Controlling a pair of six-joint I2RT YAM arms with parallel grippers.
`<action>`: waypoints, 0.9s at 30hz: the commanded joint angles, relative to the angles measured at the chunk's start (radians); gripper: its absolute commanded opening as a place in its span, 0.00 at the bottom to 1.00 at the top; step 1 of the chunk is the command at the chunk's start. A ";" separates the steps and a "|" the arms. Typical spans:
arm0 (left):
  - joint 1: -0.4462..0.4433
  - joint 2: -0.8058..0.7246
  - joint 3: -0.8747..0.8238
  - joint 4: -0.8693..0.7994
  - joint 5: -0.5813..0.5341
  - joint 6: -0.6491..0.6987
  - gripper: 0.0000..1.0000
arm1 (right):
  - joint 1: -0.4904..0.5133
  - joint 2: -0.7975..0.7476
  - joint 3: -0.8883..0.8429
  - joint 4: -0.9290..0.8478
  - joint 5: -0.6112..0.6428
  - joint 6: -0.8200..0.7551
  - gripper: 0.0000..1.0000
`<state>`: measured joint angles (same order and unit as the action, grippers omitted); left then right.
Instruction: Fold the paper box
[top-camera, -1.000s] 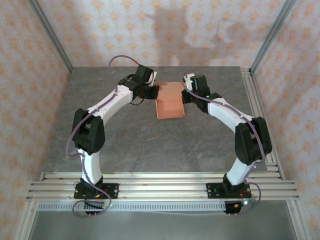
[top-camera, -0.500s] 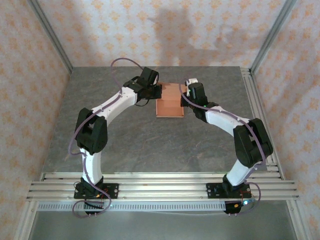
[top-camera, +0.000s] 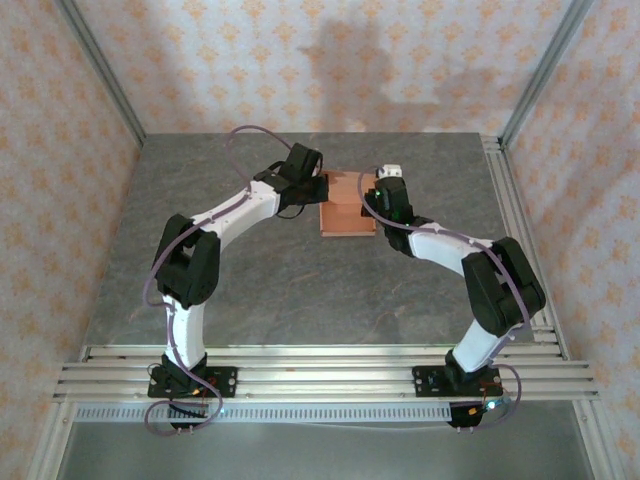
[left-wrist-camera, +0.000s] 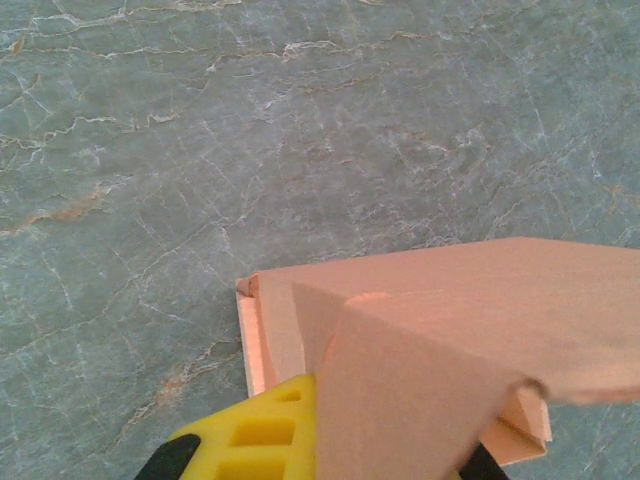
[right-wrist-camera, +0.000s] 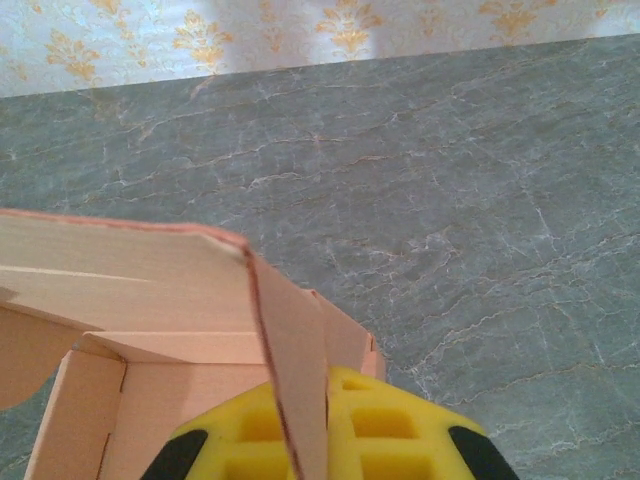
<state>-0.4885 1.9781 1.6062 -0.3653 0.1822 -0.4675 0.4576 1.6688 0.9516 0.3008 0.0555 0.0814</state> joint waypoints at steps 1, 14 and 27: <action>-0.009 0.022 -0.010 0.032 0.010 -0.032 0.00 | 0.009 -0.017 -0.013 0.090 0.014 -0.009 0.00; -0.009 0.006 -0.064 0.072 0.002 -0.089 0.00 | 0.009 -0.002 -0.082 0.150 -0.009 -0.045 0.00; -0.028 -0.039 -0.162 0.153 -0.039 -0.126 0.00 | 0.034 -0.012 -0.174 0.274 0.005 -0.094 0.00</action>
<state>-0.4980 1.9781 1.4895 -0.2031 0.1661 -0.5610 0.4770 1.6691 0.7998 0.5041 0.0639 0.0029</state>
